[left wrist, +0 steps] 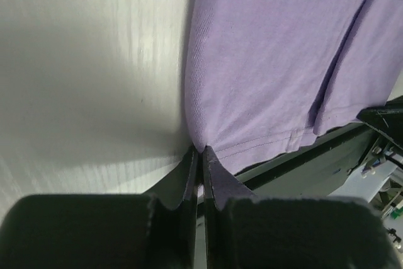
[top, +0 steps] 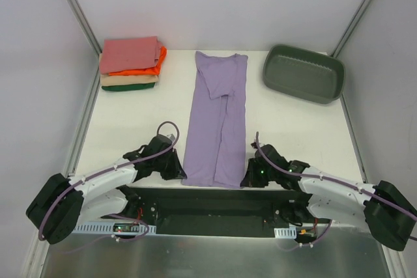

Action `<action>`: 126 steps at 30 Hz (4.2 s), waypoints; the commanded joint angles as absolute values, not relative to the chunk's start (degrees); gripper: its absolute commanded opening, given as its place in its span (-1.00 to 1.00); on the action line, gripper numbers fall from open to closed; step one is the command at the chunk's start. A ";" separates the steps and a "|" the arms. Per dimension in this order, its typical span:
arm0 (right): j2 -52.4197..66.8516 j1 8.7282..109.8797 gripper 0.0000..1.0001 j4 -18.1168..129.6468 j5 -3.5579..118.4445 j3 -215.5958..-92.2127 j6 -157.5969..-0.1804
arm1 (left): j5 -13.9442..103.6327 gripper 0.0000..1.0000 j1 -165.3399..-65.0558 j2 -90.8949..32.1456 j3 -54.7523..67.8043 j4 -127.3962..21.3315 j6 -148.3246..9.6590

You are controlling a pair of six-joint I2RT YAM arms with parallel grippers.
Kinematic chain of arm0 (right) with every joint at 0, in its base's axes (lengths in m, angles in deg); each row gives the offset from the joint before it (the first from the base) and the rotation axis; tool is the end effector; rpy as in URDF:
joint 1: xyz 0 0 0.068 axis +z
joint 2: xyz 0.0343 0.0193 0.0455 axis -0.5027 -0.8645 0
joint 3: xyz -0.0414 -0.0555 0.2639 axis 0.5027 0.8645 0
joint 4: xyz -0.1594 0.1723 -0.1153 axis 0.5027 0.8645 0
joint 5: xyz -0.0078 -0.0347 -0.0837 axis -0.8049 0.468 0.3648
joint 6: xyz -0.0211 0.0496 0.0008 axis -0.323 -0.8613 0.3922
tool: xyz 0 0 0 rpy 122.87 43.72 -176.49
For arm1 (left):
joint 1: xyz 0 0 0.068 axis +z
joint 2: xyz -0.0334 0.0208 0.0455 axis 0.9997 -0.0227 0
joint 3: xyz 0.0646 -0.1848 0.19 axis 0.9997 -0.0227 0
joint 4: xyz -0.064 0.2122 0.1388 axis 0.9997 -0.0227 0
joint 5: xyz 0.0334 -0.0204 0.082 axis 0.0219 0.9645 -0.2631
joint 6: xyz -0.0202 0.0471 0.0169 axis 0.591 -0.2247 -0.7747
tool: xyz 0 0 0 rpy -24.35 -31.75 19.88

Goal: Fold and stack the t-shirts
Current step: Grab the bottom of the folded rectangular tshirt with both arms, then fold the folded rectangular tshirt in 1/3 of the way

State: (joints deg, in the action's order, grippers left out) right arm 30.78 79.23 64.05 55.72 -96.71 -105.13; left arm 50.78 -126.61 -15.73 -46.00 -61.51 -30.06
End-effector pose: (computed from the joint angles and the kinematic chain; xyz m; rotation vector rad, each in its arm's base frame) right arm 0.1131 0.1392 0.1473 -0.4384 2.5374 0.8085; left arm 0.1438 -0.1230 0.1450 -0.1734 2.6331 -0.9332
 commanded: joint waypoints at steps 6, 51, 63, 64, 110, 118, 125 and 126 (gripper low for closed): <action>42.14 93.97 -0.99 73.19 53.48 -96.64 -110.04 | 56.80 -1.00 -130.18 4.87 -50.96 -71.13 -23.96; 11.05 58.66 -0.99 74.86 66.67 -137.68 -79.37 | 46.16 -1.00 -114.72 -47.21 6.77 -69.99 -45.14; -0.38 55.23 -0.99 72.58 65.70 -144.36 -75.68 | 49.42 -1.00 -112.26 -59.08 14.60 -70.17 -46.72; -1.17 54.88 -0.99 72.22 65.70 -144.80 -75.59 | 49.24 -1.00 -112.17 -59.69 14.86 -70.25 -46.64; -12.50 63.49 0.92 64.84 51.28 -147.61 -75.15 | 52.32 0.98 -117.70 -30.70 -23.71 -61.73 -38.64; -23.66 62.70 0.92 65.10 59.45 -157.53 -72.87 | 51.87 0.98 -117.62 -31.49 -25.83 -61.73 -39.60; -29.74 57.78 0.92 62.91 59.81 -168.25 -72.51 | 51.52 0.98 -117.44 -31.40 -26.09 -61.82 -40.22; -30.00 57.51 0.92 62.90 60.59 -170.27 -70.16 | 51.52 0.98 -117.44 -31.49 -26.09 -61.73 -40.22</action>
